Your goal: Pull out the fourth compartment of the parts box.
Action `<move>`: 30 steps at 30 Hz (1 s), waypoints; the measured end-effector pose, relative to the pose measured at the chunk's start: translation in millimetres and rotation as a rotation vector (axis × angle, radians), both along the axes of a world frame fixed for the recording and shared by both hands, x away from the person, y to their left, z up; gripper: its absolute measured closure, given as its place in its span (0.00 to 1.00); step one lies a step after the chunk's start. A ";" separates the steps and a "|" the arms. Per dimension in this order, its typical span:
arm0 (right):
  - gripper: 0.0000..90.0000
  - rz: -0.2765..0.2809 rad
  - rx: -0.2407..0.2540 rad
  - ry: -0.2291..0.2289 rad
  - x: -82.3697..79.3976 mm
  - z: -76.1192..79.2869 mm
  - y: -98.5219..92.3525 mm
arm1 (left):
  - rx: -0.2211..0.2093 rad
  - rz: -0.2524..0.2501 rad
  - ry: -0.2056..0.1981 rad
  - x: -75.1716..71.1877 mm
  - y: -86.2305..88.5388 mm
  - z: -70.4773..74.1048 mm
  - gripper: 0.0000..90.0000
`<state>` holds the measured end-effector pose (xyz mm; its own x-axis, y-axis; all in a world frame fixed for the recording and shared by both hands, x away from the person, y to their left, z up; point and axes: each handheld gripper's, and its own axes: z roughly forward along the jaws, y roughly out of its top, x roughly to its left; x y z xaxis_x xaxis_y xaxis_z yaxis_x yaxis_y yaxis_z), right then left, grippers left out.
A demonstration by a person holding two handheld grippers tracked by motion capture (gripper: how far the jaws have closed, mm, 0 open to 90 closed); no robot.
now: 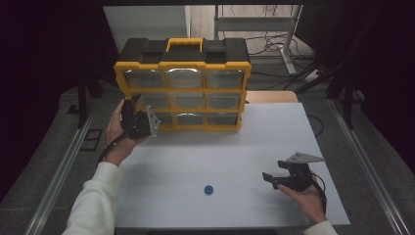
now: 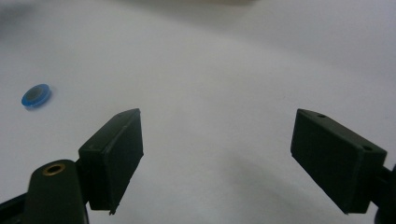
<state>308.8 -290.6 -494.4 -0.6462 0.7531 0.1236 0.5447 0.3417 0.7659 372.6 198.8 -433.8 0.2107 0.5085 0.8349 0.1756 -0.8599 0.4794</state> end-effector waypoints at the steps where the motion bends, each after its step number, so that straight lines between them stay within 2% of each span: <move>1: 0.19 0.000 0.000 0.000 0.1 -0.1 0.0 | 0.009 0.004 0.004 0.9 1.0 0.8 0.11; 5: 0.19 -0.001 -0.002 -0.003 0.8 -0.4 -0.1 | 0.014 0.000 0.001 6.6 0.5 0.5 0.11; 10: 0.19 0.000 -0.005 0.000 0.9 -0.7 0.3 | 0.039 0.002 0.008 13.9 -4.2 -1.4 0.11; 16: 0.19 0.000 -0.004 0.003 0.2 -0.5 -0.3 | 0.038 0.011 0.010 21.4 -3.5 -4.4 0.11; 18: 0.19 0.000 -0.005 0.003 0.1 -0.7 -0.4 | 0.052 0.019 0.017 23.4 -2.6 -3.9 0.11; 19: 0.19 0.001 -0.006 0.001 0.1 -0.7 -0.5 | 0.044 0.016 0.013 24.5 -2.7 -4.4 0.11; 30: 0.20 -0.005 -0.008 0.001 -0.2 -0.6 -1.4 | 0.074 0.004 -0.005 29.8 -6.1 -8.3 0.21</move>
